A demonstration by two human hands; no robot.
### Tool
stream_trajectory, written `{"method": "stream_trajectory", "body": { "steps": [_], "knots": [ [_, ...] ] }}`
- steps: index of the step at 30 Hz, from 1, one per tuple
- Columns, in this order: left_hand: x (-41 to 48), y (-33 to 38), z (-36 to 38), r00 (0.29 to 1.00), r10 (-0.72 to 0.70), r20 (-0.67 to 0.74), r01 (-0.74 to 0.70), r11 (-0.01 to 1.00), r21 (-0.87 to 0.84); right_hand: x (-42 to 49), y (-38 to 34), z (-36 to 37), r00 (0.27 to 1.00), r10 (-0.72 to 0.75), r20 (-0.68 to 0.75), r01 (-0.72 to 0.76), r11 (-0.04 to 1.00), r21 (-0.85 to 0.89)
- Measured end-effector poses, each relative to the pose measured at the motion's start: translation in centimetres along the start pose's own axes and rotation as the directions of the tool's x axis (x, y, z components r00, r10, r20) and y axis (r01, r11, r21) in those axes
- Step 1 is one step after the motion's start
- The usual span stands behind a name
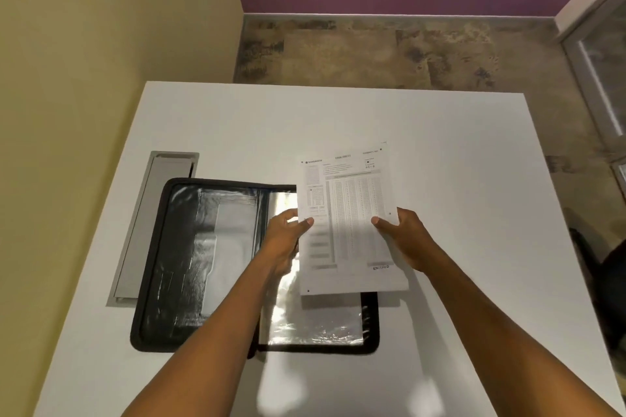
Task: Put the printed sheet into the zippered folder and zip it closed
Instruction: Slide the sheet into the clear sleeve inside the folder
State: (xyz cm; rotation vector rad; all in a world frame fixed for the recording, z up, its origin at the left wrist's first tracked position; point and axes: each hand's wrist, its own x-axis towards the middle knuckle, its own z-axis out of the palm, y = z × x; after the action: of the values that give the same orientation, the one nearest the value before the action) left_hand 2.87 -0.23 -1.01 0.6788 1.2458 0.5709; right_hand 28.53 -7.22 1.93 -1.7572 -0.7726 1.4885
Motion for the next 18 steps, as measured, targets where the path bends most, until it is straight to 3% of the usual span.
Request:
{"method": "stream_trajectory", "body": {
  "steps": [4,6,8,10,12,18],
  "knots": [
    [3.4,1.0,-1.9,0.996,0.039,-0.083,-0.040,0.999,-0.005,1.7,0.3,-0.8,0.998,0.031,-0.061,-0.031,1.000,0.000],
    [5.3,1.0,-2.7,0.961,0.207,-0.182,-0.148,0.945,0.293,2.2,0.6,-1.4,0.996,0.043,-0.081,-0.044,0.999,-0.012],
    [6.9,1.4,-3.6,0.898,0.416,-0.142,-0.211,0.691,0.691,2.7,0.9,-1.9,0.993,0.068,-0.099,-0.069,0.998,-0.008],
    [8.3,1.5,-4.4,0.869,0.494,-0.014,-0.238,0.444,0.864,3.1,1.2,-2.4,0.991,0.084,-0.105,-0.084,0.996,-0.002],
    [9.4,1.3,-4.8,0.858,0.506,0.089,-0.250,0.259,0.933,3.3,1.5,-2.7,0.989,0.101,-0.111,-0.099,0.995,0.019],
    [10.4,1.0,-5.3,0.835,0.525,0.167,-0.260,0.107,0.960,3.6,1.8,-3.7,0.986,0.113,-0.122,-0.097,0.987,0.125]
  ]
}}
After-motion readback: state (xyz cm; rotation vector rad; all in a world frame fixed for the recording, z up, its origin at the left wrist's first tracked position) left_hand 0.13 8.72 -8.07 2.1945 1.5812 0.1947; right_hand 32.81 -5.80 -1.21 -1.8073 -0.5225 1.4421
